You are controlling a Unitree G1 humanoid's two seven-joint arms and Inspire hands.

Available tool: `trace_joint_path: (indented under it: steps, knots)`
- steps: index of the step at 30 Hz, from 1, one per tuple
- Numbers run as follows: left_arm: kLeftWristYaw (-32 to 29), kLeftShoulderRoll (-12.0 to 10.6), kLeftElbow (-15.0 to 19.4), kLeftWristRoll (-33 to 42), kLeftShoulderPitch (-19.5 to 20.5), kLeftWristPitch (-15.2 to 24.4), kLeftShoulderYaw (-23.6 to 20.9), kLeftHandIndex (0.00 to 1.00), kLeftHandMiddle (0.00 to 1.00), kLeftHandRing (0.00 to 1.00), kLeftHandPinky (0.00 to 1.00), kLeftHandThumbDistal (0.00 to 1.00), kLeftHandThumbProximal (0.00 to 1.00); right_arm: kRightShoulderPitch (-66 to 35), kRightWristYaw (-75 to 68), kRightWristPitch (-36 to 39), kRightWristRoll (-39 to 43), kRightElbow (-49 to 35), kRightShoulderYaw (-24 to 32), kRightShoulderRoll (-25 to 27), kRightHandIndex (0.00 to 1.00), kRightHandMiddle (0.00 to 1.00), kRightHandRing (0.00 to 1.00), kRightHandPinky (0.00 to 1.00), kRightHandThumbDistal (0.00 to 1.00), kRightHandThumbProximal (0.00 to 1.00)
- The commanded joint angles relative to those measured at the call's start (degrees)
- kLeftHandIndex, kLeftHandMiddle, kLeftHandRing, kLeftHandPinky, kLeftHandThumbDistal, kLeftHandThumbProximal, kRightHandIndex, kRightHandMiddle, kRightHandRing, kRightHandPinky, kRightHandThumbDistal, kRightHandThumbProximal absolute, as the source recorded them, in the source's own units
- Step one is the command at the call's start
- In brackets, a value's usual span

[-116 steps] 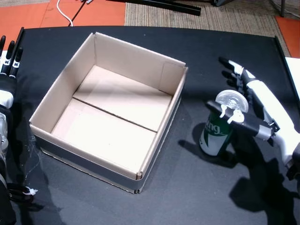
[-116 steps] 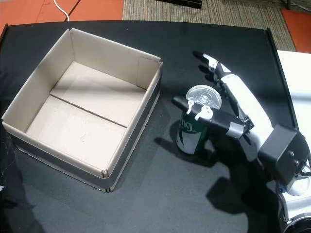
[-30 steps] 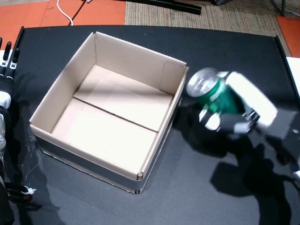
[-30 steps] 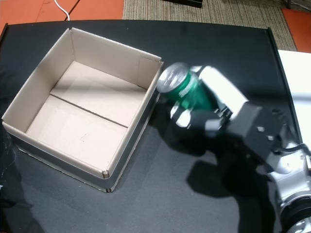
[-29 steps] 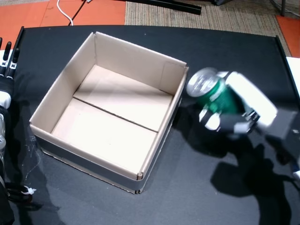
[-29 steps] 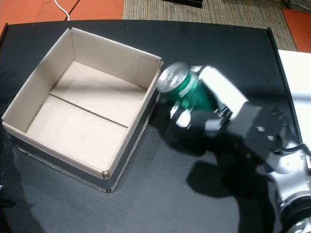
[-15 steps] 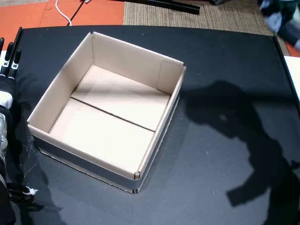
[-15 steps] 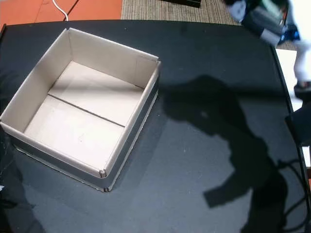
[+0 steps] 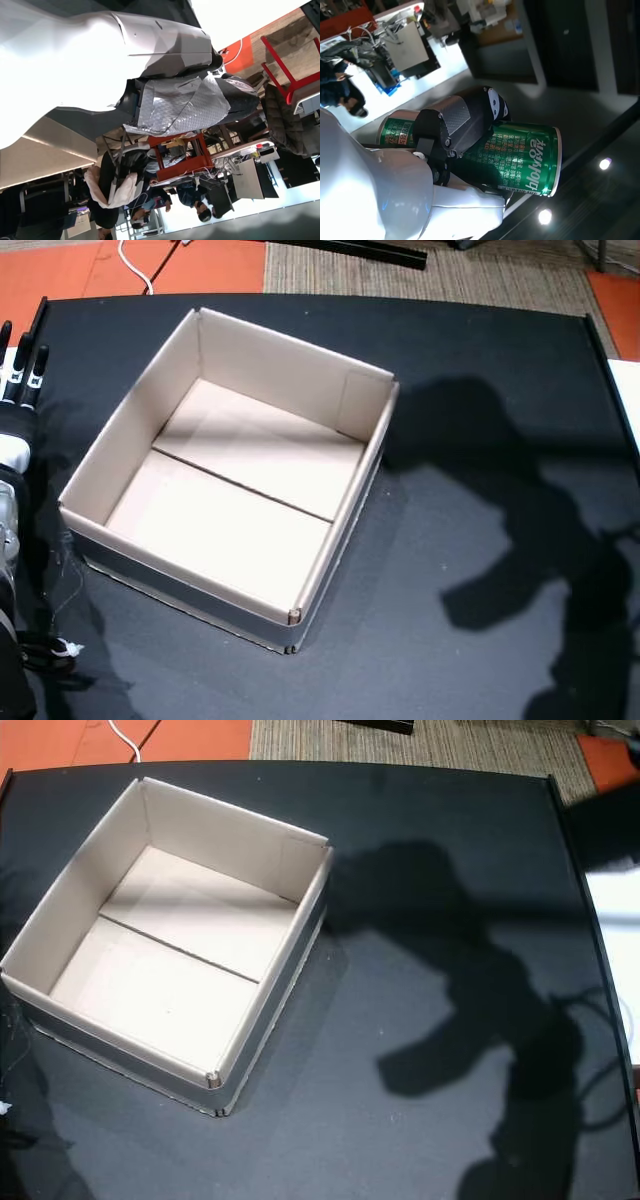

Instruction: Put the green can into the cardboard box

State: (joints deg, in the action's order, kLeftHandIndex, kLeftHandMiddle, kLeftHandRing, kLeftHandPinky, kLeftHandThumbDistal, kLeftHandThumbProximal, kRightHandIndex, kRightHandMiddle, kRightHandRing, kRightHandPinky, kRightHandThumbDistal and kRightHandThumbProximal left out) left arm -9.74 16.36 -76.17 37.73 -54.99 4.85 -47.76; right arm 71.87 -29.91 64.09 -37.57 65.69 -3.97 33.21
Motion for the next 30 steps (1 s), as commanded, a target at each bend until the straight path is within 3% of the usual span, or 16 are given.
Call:
trace_joint_path:
  steps: [1,6,10,15,18,20,21,24,26,27,28,29,30]
  knots:
    - [-0.2,-0.2,-0.7,-0.5,-0.2,-0.1,0.0,0.41,0.4,0.49,0.81,0.0,0.98,5.1,3.6,-1.4,1.8,1.8,-1.6,-1.3,0.0,0.0,0.08,0.33,0.09,0.0]
    - [-1.0,-0.5,-0.7,-0.2,0.0,-0.2,-0.2,0.36,0.4,0.5,0.82,0.0,0.97,11.5,15.5,-5.3,3.7,5.4,-5.2,-5.6,0.0,0.0,0.11,0.34,0.15,0.0]
    - [-1.2,-0.7,-0.7,0.0,0.1,-0.5,-0.6,0.4,0.4,0.5,0.79,0.0,0.97,14.6,21.7,-9.0,3.3,6.0,-8.1,-9.4,0.0,0.0,0.1,0.33,0.21,0.0]
    - [-0.7,-0.9,-0.7,0.3,-0.1,-0.8,-1.0,0.43,0.42,0.51,0.78,0.0,0.97,16.0,26.4,-11.0,2.4,7.0,-11.8,-14.1,0.0,0.0,0.13,0.33,0.13,0.0]
    - [-0.8,-1.0,-0.7,0.2,-0.1,-0.7,-1.1,0.42,0.41,0.5,0.75,0.0,0.97,16.0,26.0,-11.7,0.8,7.4,-14.5,-16.6,0.0,0.0,0.08,0.31,0.27,0.0]
    - [-0.4,-1.2,-0.7,0.0,-0.1,-0.5,-1.0,0.43,0.42,0.49,0.74,0.0,0.96,15.7,23.8,-11.4,-0.7,7.6,-16.4,-17.9,0.06,0.05,0.12,0.3,0.35,0.0]
    - [-1.0,-1.3,-0.7,0.2,0.0,-0.6,-1.1,0.43,0.43,0.51,0.75,0.0,0.97,15.5,23.3,-11.6,-1.3,7.8,-17.3,-18.5,0.1,0.09,0.17,0.31,0.34,0.0]
    - [-1.6,-1.5,-0.6,0.3,-0.1,-0.5,-1.2,0.39,0.43,0.54,0.74,0.0,0.99,14.6,24.1,-12.2,-1.7,8.3,-18.8,-19.7,0.09,0.09,0.19,0.31,0.36,0.0]
    - [-1.0,-1.6,-0.6,0.1,-0.2,-0.5,-1.1,0.37,0.43,0.53,0.74,0.0,0.97,13.7,25.4,-12.7,-1.3,8.5,-19.1,-20.0,0.21,0.16,0.24,0.33,0.36,0.0]
    - [-0.7,-1.6,-0.6,0.0,-0.3,-0.4,-1.1,0.37,0.45,0.56,0.76,0.0,0.95,13.1,25.0,-12.9,-1.9,8.5,-19.8,-20.1,0.19,0.15,0.23,0.33,0.37,0.0]
    - [-0.4,-1.6,-0.6,0.0,-0.4,-0.4,-1.0,0.37,0.46,0.58,0.77,0.0,0.92,12.7,24.4,-13.0,-2.5,8.5,-20.5,-20.1,0.22,0.16,0.24,0.33,0.39,0.0]
    - [-0.5,-1.7,-0.5,0.0,-0.4,-0.3,-1.0,0.39,0.49,0.61,0.79,0.0,0.89,12.2,23.8,-13.6,-3.3,8.6,-21.4,-20.2,0.39,0.22,0.25,0.34,0.5,0.0]
    - [-0.7,-1.7,-0.5,-0.1,-0.4,-0.3,-1.0,0.4,0.51,0.63,0.82,0.0,0.88,11.7,24.2,-14.2,-3.7,9.0,-22.0,-20.5,0.43,0.23,0.26,0.33,0.45,0.0]
